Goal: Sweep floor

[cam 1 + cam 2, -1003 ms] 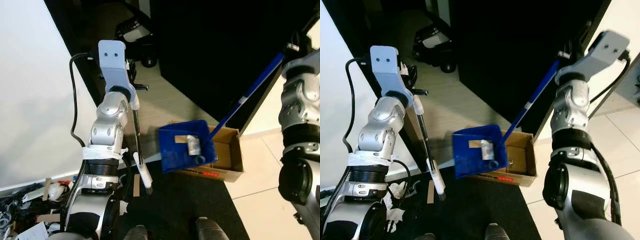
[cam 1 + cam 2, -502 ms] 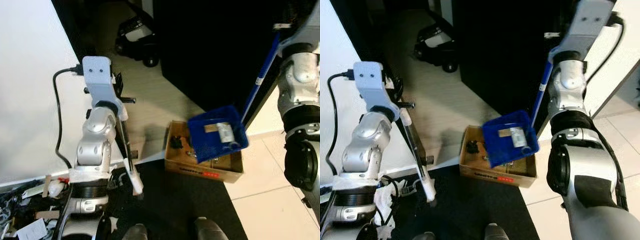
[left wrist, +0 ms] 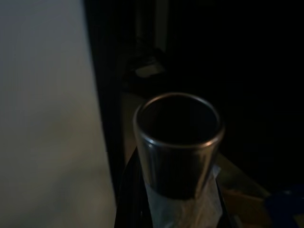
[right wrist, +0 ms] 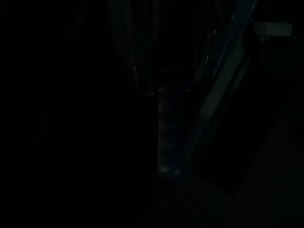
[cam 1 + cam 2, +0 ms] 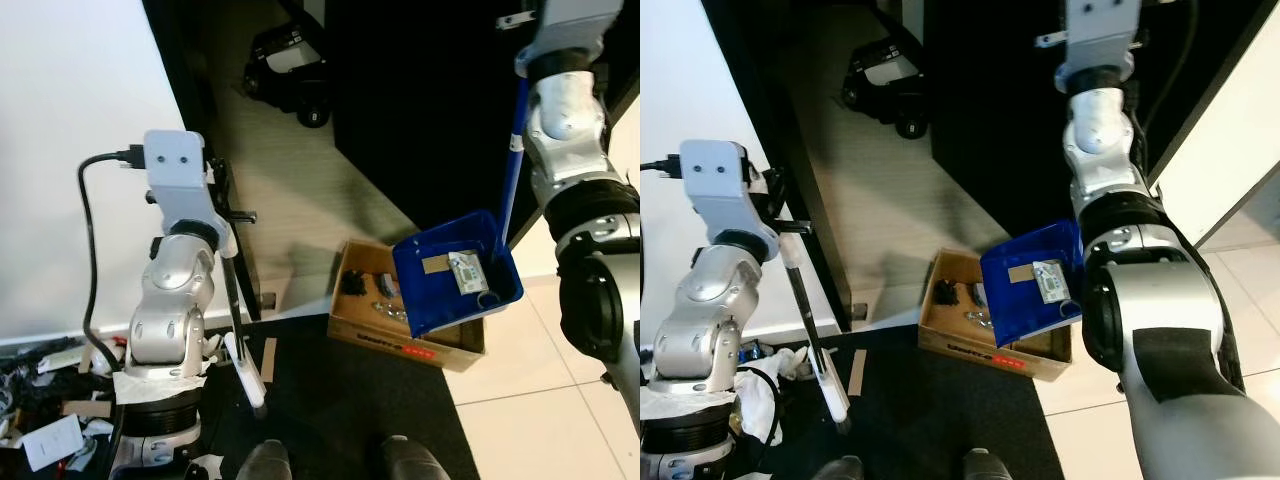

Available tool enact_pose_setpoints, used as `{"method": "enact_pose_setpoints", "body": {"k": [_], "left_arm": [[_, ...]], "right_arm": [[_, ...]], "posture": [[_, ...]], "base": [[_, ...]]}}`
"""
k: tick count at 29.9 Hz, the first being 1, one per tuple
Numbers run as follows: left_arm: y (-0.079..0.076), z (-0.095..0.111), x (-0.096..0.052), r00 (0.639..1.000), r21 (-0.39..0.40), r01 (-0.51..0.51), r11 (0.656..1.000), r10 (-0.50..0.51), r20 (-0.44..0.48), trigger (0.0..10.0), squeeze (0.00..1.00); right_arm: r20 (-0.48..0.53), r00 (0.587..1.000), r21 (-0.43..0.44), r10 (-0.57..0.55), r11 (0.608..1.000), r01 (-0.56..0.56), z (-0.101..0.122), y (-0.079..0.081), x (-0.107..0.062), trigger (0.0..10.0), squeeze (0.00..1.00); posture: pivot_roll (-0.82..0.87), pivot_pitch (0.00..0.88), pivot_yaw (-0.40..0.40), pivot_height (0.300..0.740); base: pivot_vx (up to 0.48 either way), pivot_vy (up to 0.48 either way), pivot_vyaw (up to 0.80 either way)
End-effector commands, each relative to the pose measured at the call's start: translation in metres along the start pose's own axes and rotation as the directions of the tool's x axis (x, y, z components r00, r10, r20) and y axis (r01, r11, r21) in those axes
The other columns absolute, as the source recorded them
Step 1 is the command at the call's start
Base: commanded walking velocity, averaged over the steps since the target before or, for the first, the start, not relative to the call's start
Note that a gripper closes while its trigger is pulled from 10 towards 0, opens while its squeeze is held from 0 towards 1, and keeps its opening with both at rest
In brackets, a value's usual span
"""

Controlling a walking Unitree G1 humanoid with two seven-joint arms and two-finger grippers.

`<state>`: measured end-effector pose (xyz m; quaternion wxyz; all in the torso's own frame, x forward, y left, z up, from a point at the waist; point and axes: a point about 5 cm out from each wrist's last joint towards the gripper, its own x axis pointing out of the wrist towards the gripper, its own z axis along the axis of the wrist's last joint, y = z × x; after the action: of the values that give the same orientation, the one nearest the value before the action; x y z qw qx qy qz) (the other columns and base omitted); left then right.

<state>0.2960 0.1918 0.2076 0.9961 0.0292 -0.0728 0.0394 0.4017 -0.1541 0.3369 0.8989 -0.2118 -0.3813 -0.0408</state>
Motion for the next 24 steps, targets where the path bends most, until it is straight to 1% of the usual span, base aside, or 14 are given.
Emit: {"method": "enact_pose_setpoints", "body": {"k": [1, 3, 5, 6, 9, 11, 12, 14, 15, 16, 20, 21, 22, 24], "left_arm": [[0.003, 0.008, -0.003, 0.999, 0.033, -0.013, 0.999, 0.012, 0.030, 10.0, 0.00], [0.005, 0.009, -0.007, 0.999, 0.036, -0.022, 0.999, 0.021, 0.030, 10.0, 0.00], [0.006, 0.009, -0.011, 0.999, 0.039, -0.028, 0.999, 0.027, 0.029, 10.0, 0.00], [0.006, 0.010, -0.012, 0.999, 0.041, -0.031, 0.999, 0.030, 0.028, 10.0, 0.00], [0.006, 0.010, -0.014, 0.999, 0.043, -0.034, 0.999, 0.032, 0.027, 10.0, 0.00], [0.007, 0.010, -0.015, 0.999, 0.044, -0.038, 0.998, 0.036, 0.026, 10.0, 0.00], [0.007, 0.010, -0.015, 0.999, 0.044, -0.038, 0.998, 0.036, 0.026, 10.0, 0.00], [0.006, 0.011, -0.017, 0.999, 0.045, -0.036, 0.998, 0.035, 0.025, 10.0, 0.00], [0.006, 0.011, -0.017, 0.999, 0.045, -0.036, 0.998, 0.035, 0.025, 10.0, 0.00], [0.006, 0.011, -0.017, 0.999, 0.045, -0.034, 0.998, 0.033, 0.025, 10.0, 0.00], [0.004, 0.011, -0.017, 0.999, 0.044, -0.031, 0.999, 0.030, 0.023, 10.0, 0.00], [0.003, 0.010, -0.018, 0.999, 0.042, -0.027, 0.999, 0.027, 0.018, 10.0, 0.00], [0.003, 0.010, -0.018, 0.999, 0.042, -0.027, 0.999, 0.027, 0.018, 10.0, 0.00], [0.002, 0.010, -0.017, 1.000, 0.040, -0.019, 0.999, 0.019, 0.014, 10.0, 0.00]], "right_arm": [[0.087, 0.996, -0.054, 0.035, 0.998, -0.030, 0.015, 0.003, 0.008, 10.0, 0.00], [0.137, 0.987, -0.120, 0.088, 0.990, -0.072, 0.023, 0.014, 0.010, 10.0, 0.00], [0.168, 0.977, -0.158, 0.131, 0.982, -0.104, 0.029, 0.023, 0.010, 10.0, 0.00], [0.180, 0.972, -0.171, 0.150, 0.978, -0.119, 0.031, 0.028, 0.011, 10.0, 0.00], [0.191, 0.967, -0.183, 0.167, 0.974, -0.132, 0.033, 0.031, 0.010, 10.0, 0.00], [0.226, 0.951, -0.218, 0.209, 0.963, -0.160, 0.038, 0.041, 0.009, 10.0, 0.00], [0.226, 0.951, -0.218, 0.209, 0.963, -0.160, 0.038, 0.041, 0.009, 10.0, 0.00], [0.284, 0.917, -0.287, 0.281, 0.937, -0.198, 0.044, 0.056, 0.004, 10.0, 0.00], [0.284, 0.917, -0.287, 0.281, 0.937, -0.198, 0.044, 0.056, 0.004, 10.0, 0.00], [0.302, 0.903, -0.310, 0.306, 0.927, -0.210, 0.046, 0.061, 0.002, 10.0, 0.00], [0.312, 0.897, -0.308, 0.314, 0.926, -0.217, 0.045, 0.064, 0.000, 10.0, 0.00], [0.307, 0.907, -0.283, 0.287, 0.938, -0.200, 0.042, 0.059, -0.001, 10.0, 0.00], [0.307, 0.907, -0.283, 0.287, 0.938, -0.200, 0.042, 0.059, -0.001, 10.0, 0.00], [0.307, 0.915, -0.266, 0.261, 0.947, -0.181, 0.040, 0.054, -0.001, 10.0, 0.00]], "posture": [[0.31, 0.038, -0.109, 0.740], [0.32, 0.041, -0.116, 0.740], [0.33, 0.044, -0.122, 0.740], [0.33, 0.044, -0.122, 0.740], [0.34, 0.046, -0.125, 0.740], [0.34, 0.047, -0.127, 0.740], [0.34, 0.047, -0.127, 0.740], [0.35, 0.051, -0.128, 0.740], [0.35, 0.051, -0.128, 0.740], [0.35, 0.051, -0.128, 0.740], [0.35, 0.053, -0.129, 0.740], [0.33, 0.056, -0.122, 0.740], [0.33, 0.056, -0.122, 0.740], [0.33, 0.057, -0.119, 0.740]], "base": [[0.000, 0.000, 0.00], [0.000, 0.000, 0.00], [0.000, 0.000, 0.00], [0.000, 0.000, 0.00], [0.000, 0.000, 0.00], [0.000, 0.000, 0.00], [0.000, 0.000, 0.00], [0.000, 0.000, 0.00], [0.000, 0.000, 0.00], [0.000, 0.000, 0.00], [0.000, 0.000, 0.00], [0.000, 0.000, 0.00], [0.000, 0.000, 0.00], [0.000, 0.000, 0.00]]}}
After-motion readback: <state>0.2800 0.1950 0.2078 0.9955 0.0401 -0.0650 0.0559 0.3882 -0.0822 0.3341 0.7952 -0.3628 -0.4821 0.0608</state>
